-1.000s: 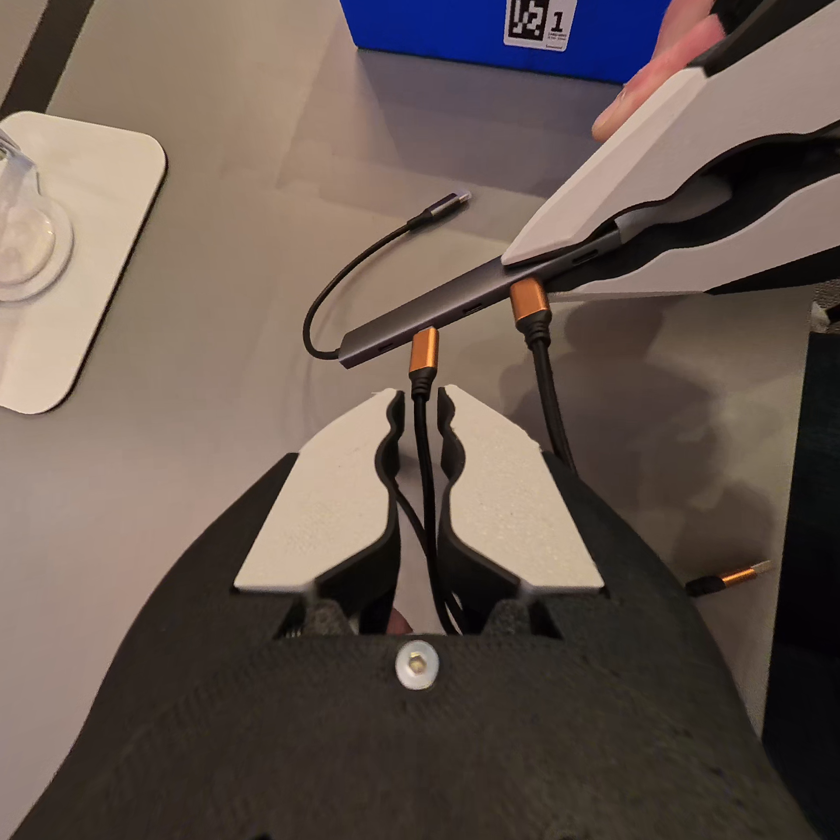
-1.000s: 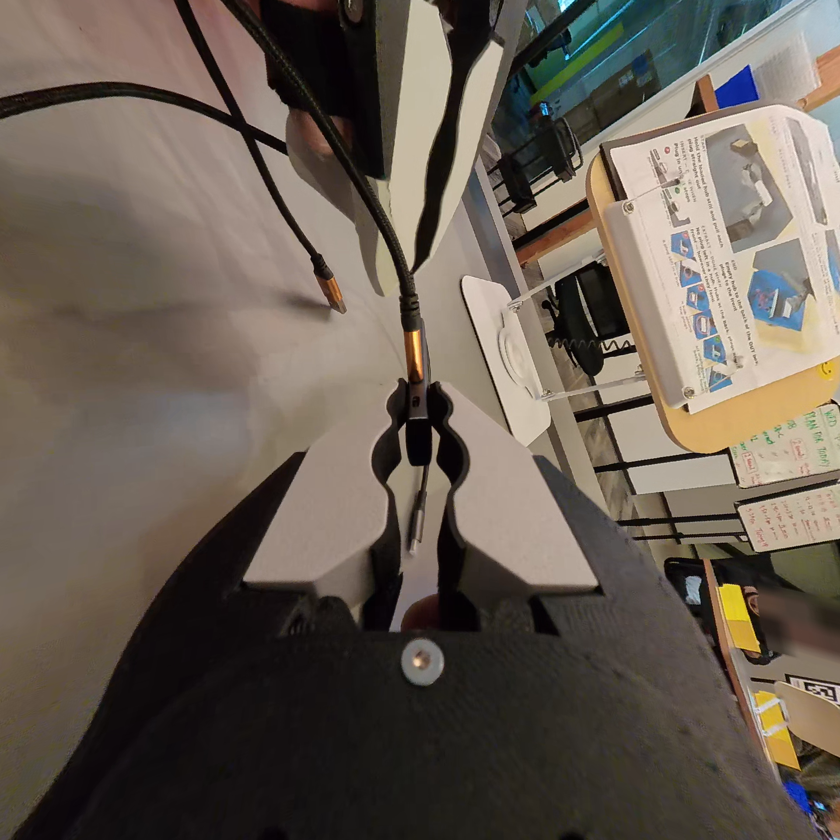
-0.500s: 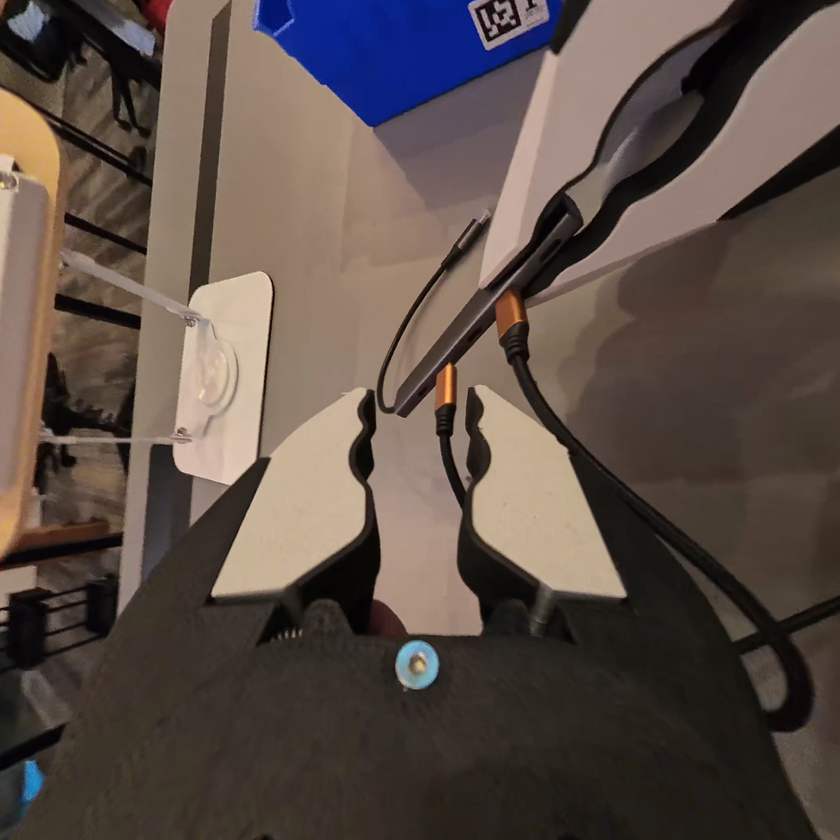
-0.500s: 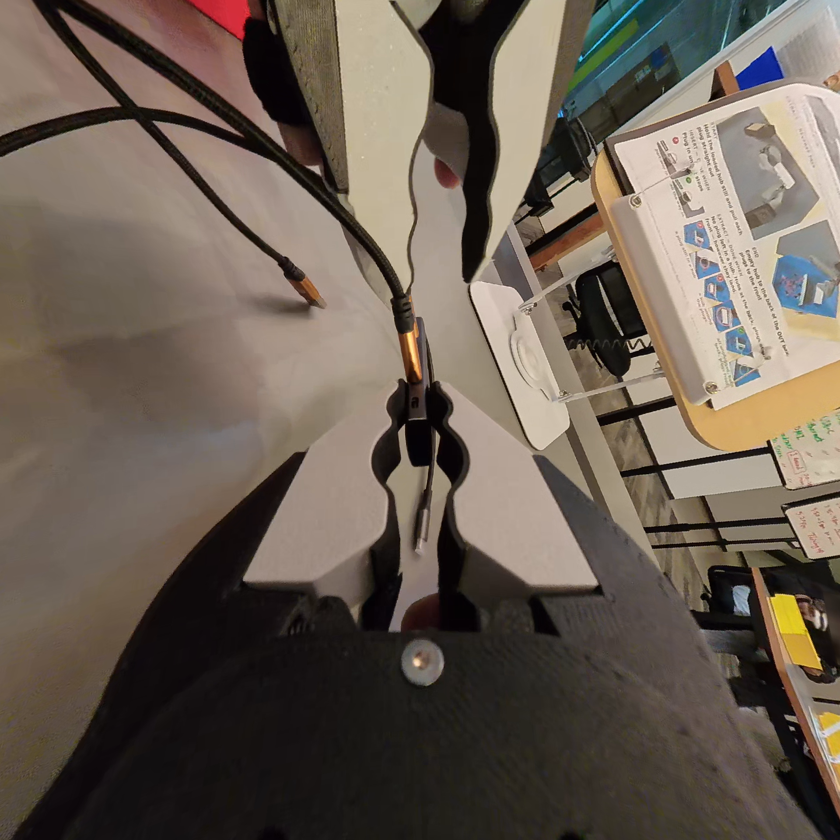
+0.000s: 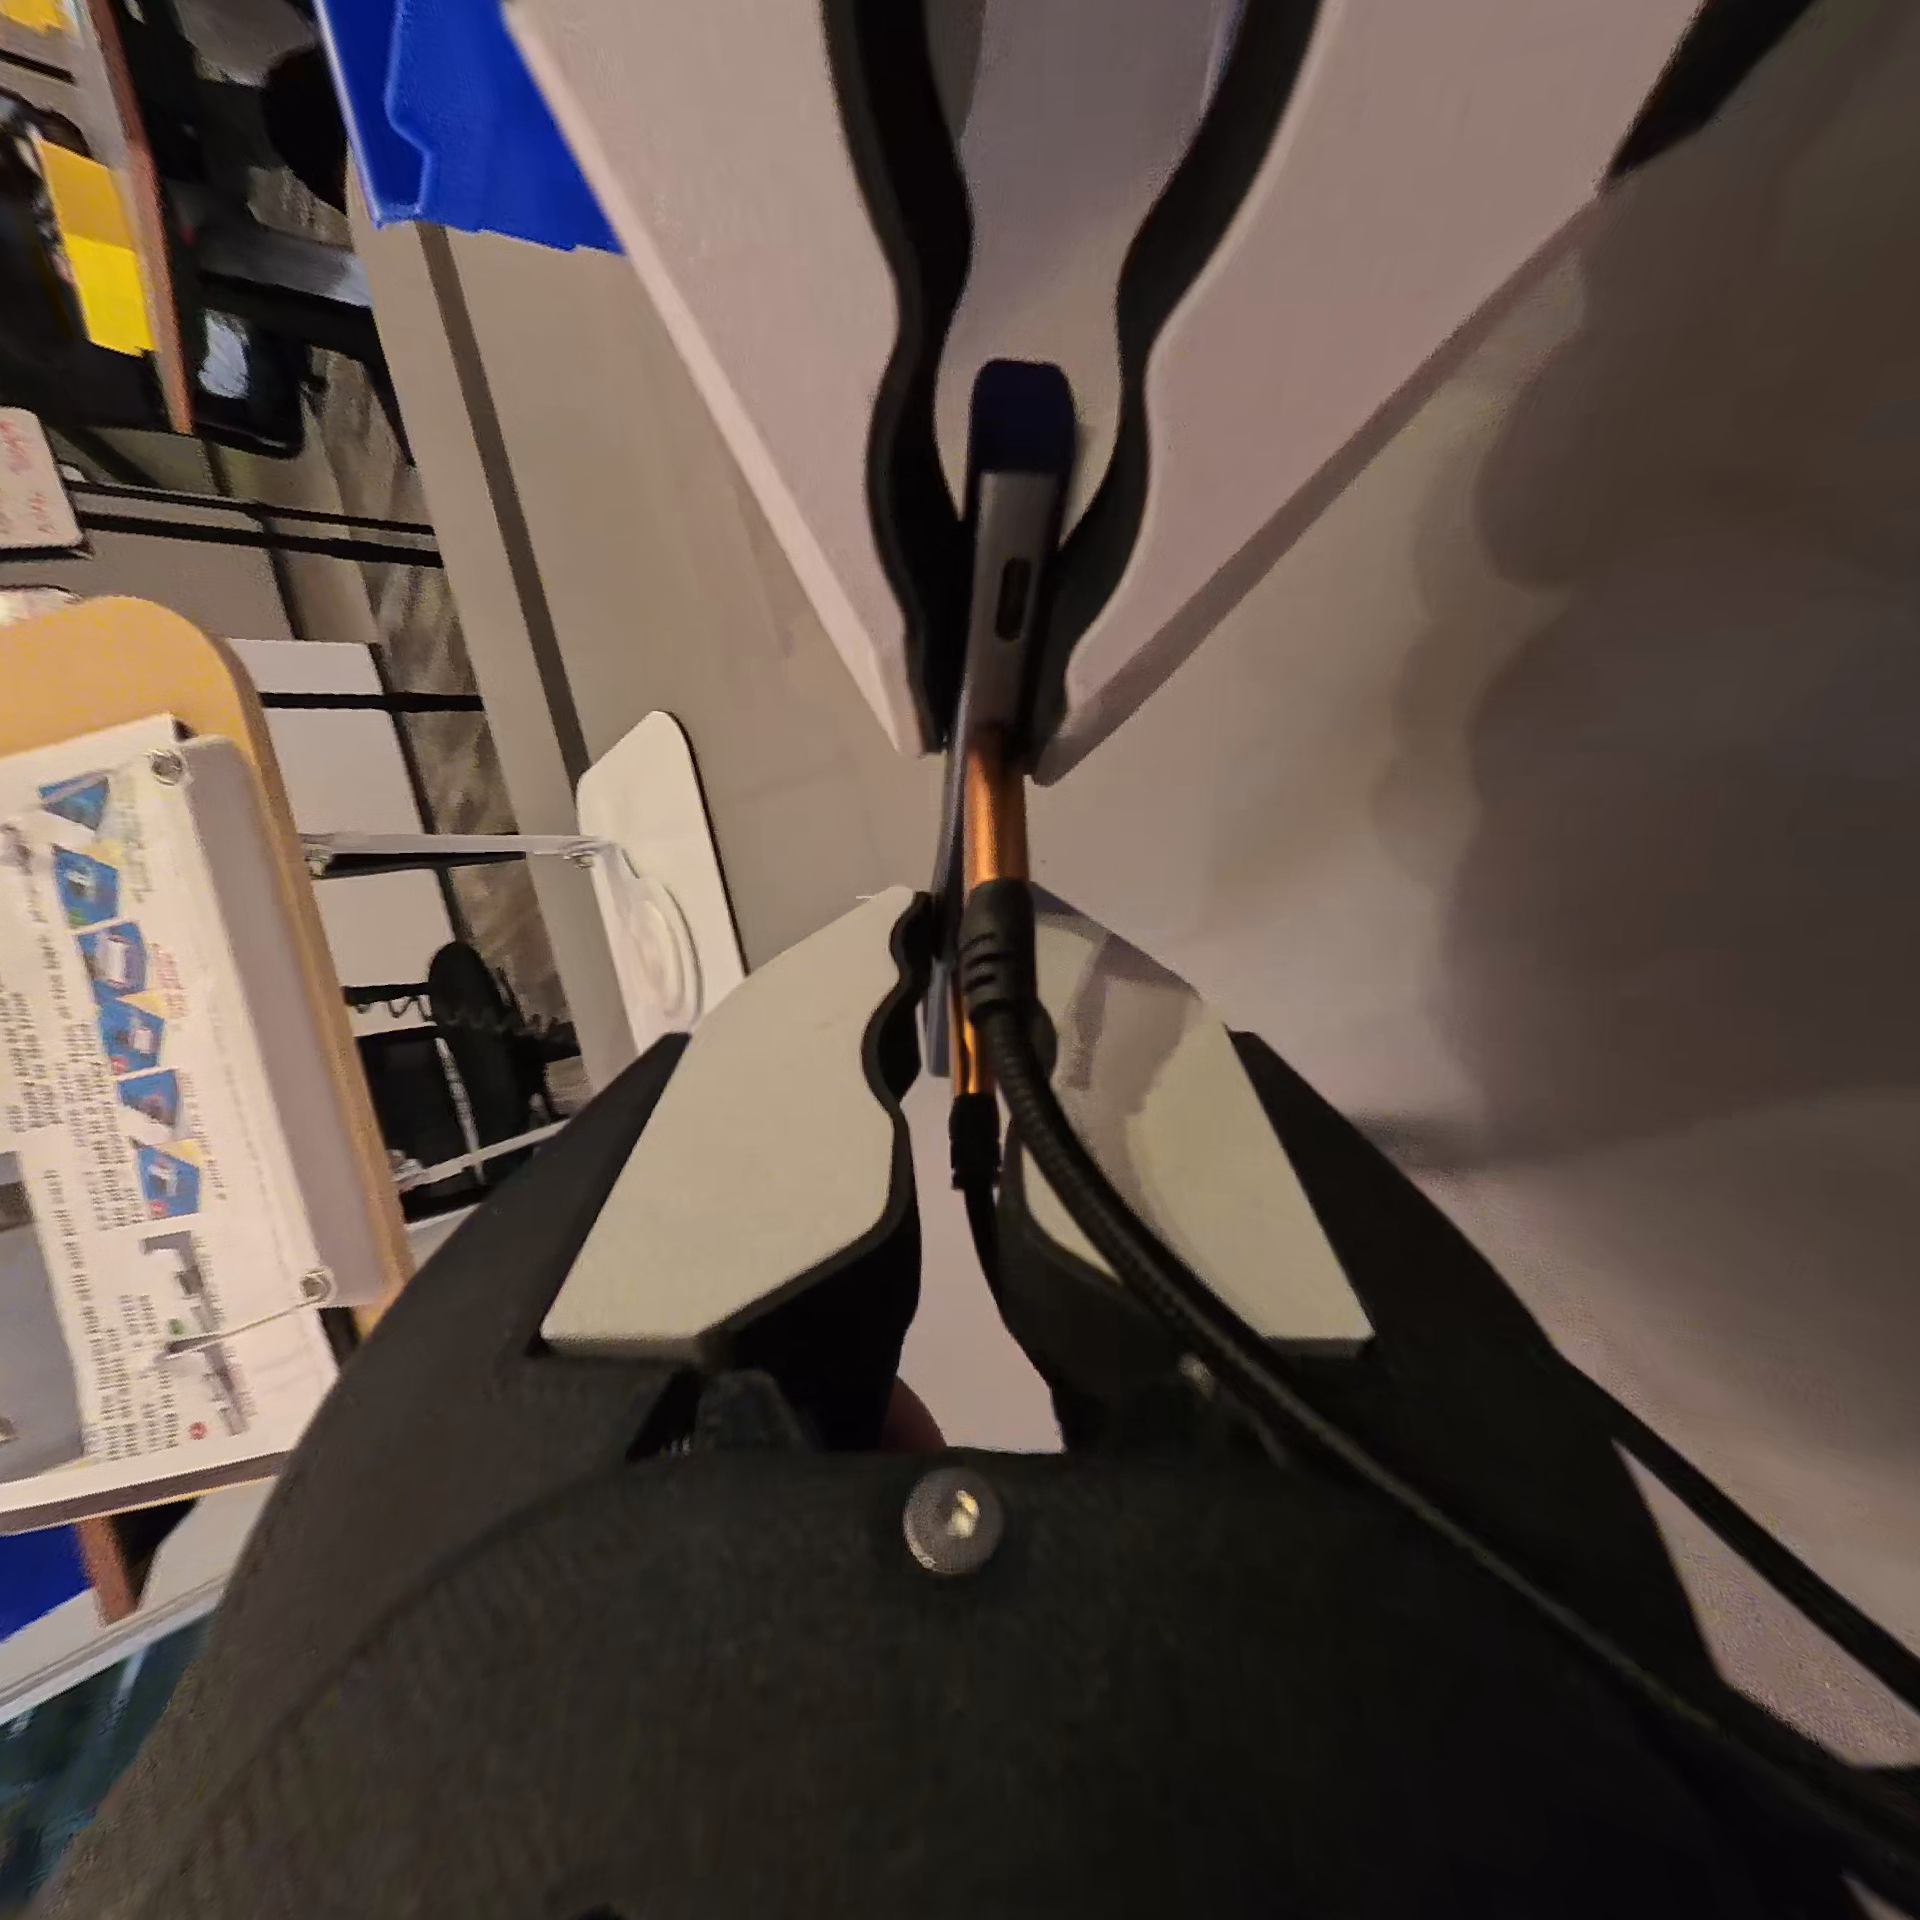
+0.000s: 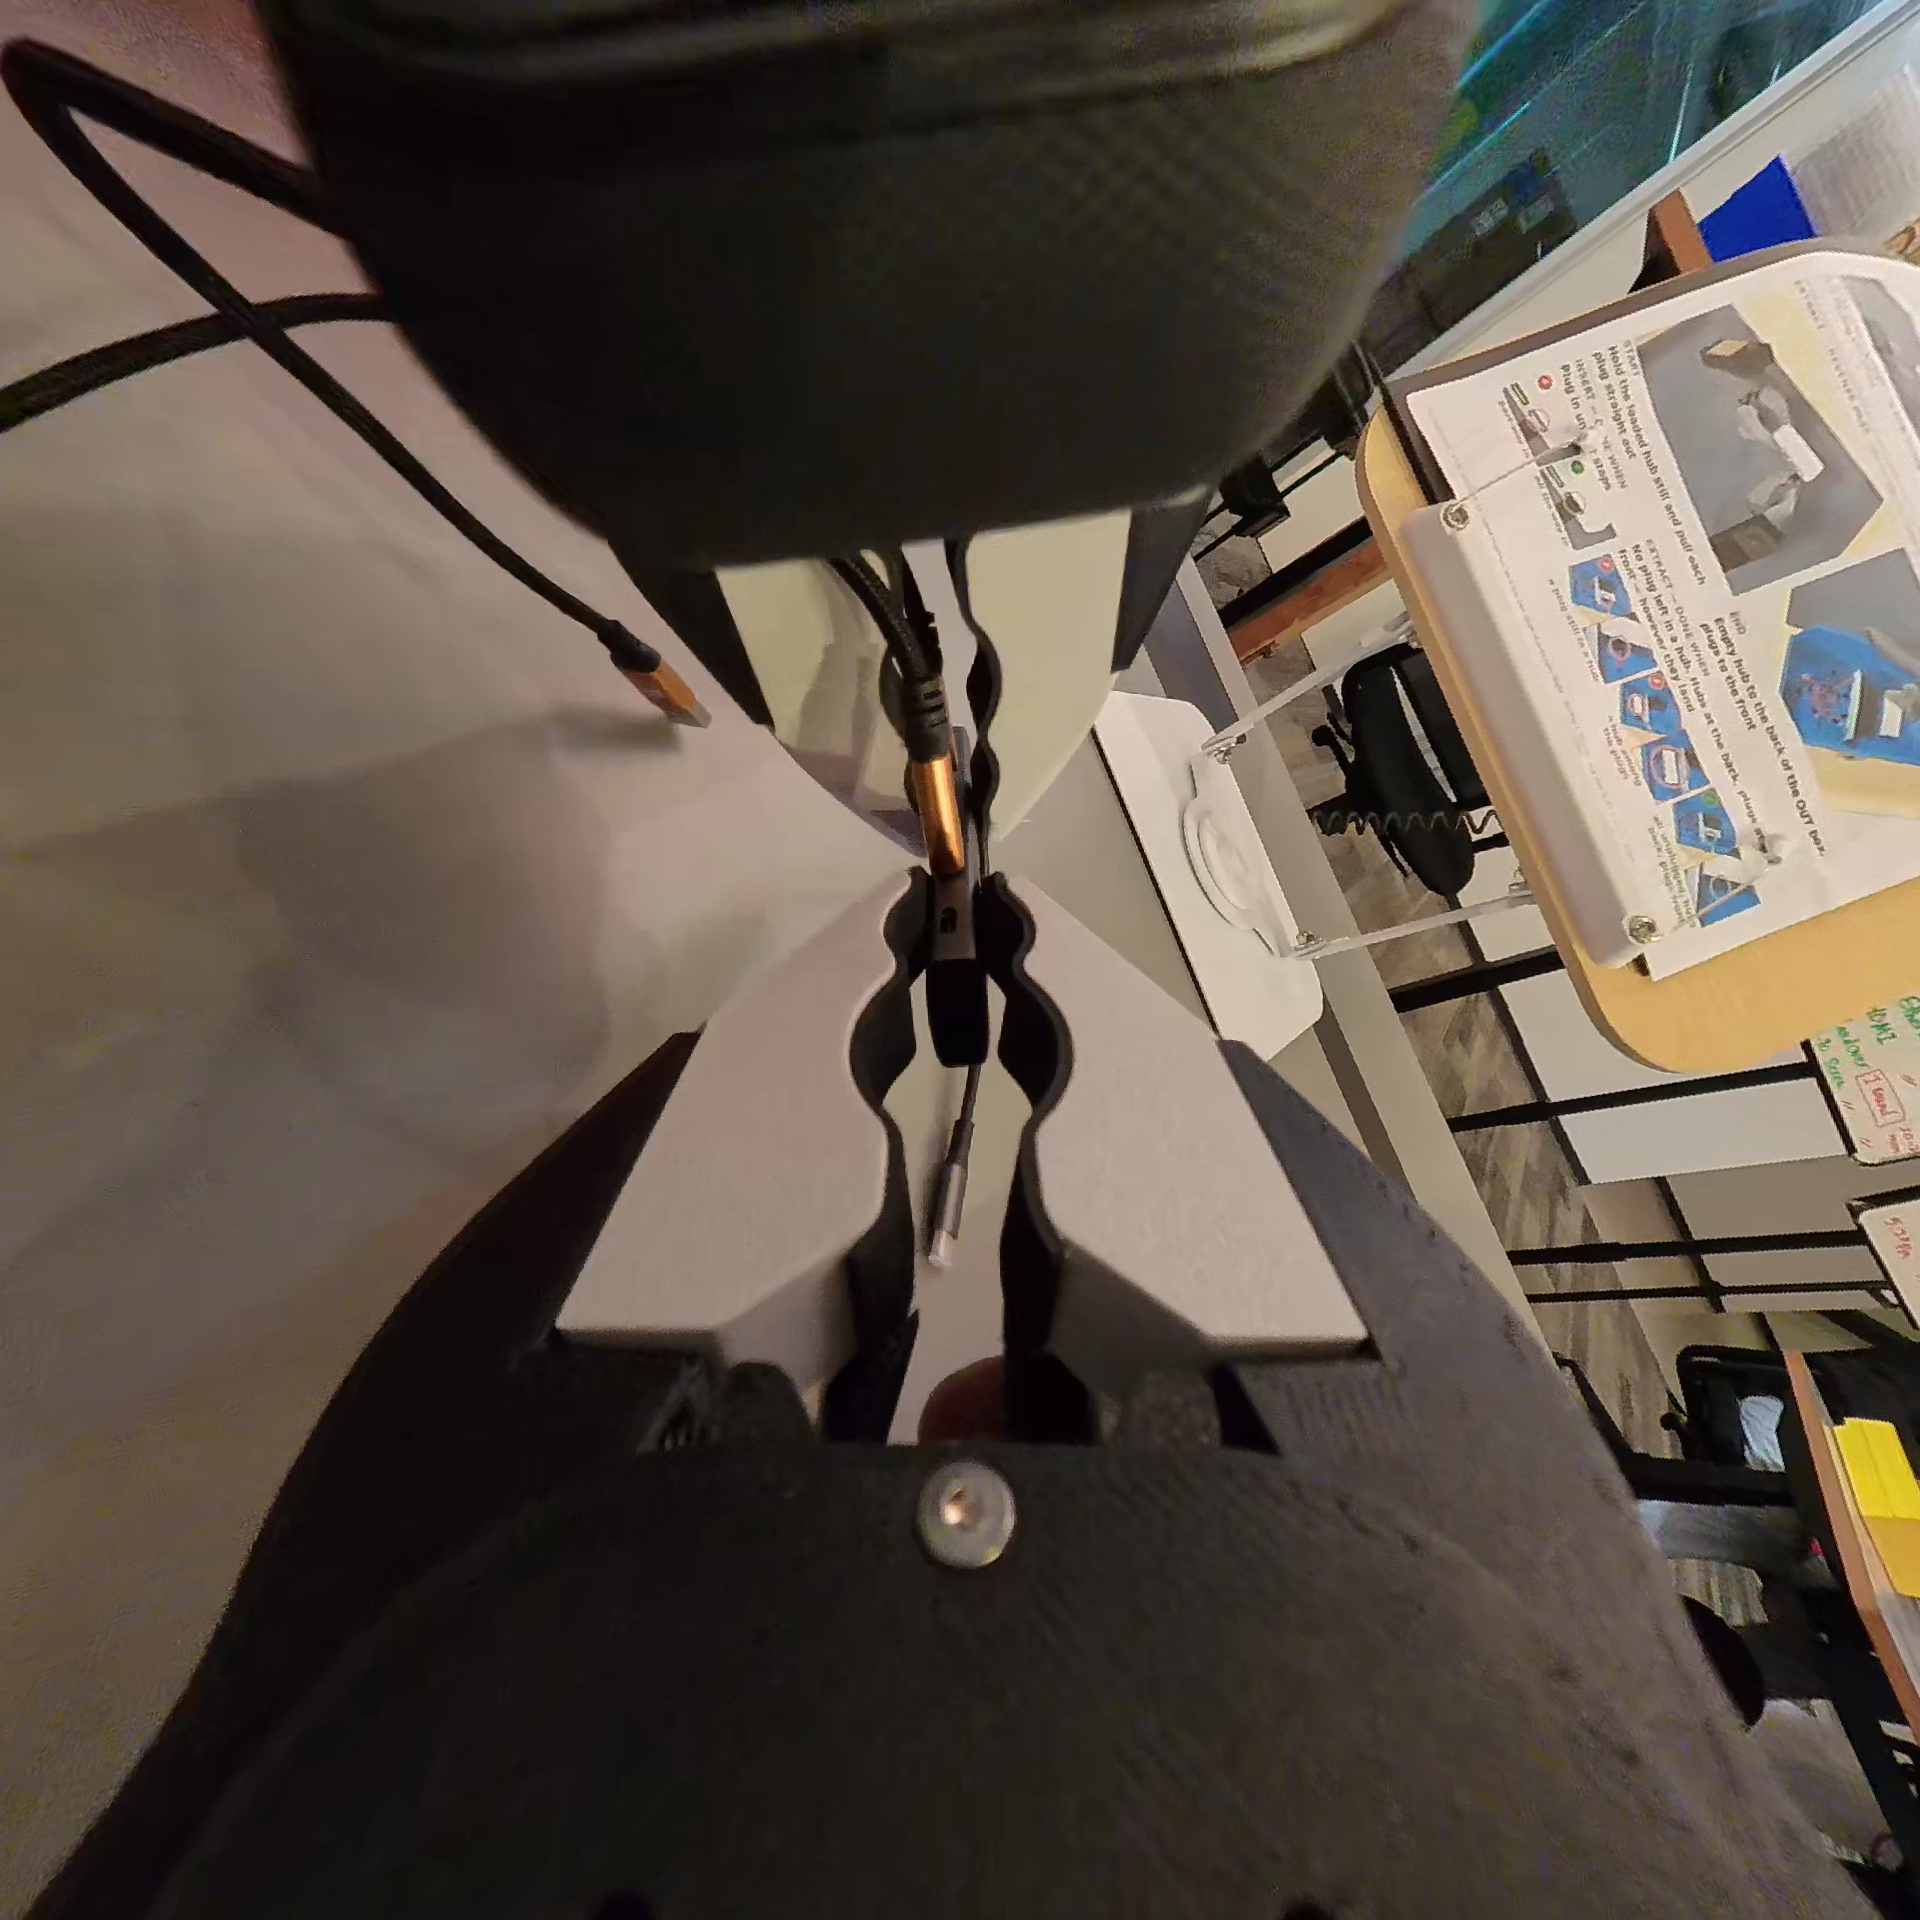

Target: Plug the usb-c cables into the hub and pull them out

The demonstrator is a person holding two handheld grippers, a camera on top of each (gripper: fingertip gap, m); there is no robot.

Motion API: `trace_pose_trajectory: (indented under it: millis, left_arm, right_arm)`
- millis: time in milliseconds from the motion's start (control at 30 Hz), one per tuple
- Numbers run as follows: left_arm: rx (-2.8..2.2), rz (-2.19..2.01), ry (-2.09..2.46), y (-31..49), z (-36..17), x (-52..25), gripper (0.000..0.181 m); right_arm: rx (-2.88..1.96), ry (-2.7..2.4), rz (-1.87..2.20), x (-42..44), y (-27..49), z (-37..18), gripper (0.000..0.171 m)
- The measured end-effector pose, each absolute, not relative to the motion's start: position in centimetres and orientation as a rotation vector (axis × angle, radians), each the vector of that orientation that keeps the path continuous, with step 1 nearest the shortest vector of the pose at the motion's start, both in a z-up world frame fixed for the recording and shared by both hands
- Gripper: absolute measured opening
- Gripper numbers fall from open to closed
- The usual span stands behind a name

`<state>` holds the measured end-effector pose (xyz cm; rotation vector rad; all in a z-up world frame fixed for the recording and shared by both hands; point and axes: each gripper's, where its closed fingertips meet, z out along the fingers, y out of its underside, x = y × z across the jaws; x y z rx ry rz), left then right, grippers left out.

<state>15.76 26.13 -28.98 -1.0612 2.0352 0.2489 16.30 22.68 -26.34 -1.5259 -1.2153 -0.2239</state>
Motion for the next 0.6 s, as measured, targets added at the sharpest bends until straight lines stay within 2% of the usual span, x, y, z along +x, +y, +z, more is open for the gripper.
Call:
trace_pose_trajectory:
  millis: [167,267,333,467,533,600]
  left_arm:
    - [-1.012,0.273,2.01,26.1,-28.4,15.8,0.01]
    - [-1.023,0.252,2.009,26.1,-28.2,15.7,0.01]
    - [-1.01,0.243,2.018,25.8,-28.1,15.8,0.01]
    - [-0.994,0.205,2.027,25.0,-27.8,16.2,0.01]
    - [-0.993,0.174,2.033,24.5,-27.6,16.4,0.01]
    - [-0.986,0.183,2.049,24.4,-27.8,16.3,0.01]
  right_arm:
    - [-1.484,-1.23,-0.247,16.3,22.5,-25.8,0.008]
    - [-1.503,-1.289,-0.28,16.6,22.6,-26.4,0.033]
    - [-1.497,-1.316,-0.304,16.8,22.9,-26.8,0.034]
    - [-1.452,-1.349,-0.325,16.3,23.3,-26.9,0.029]
    - [-1.404,-1.354,-0.357,16.0,23.5,-26.6,0.013]
    - [-1.386,-1.37,-0.376,15.9,23.5,-26.6,0.009]
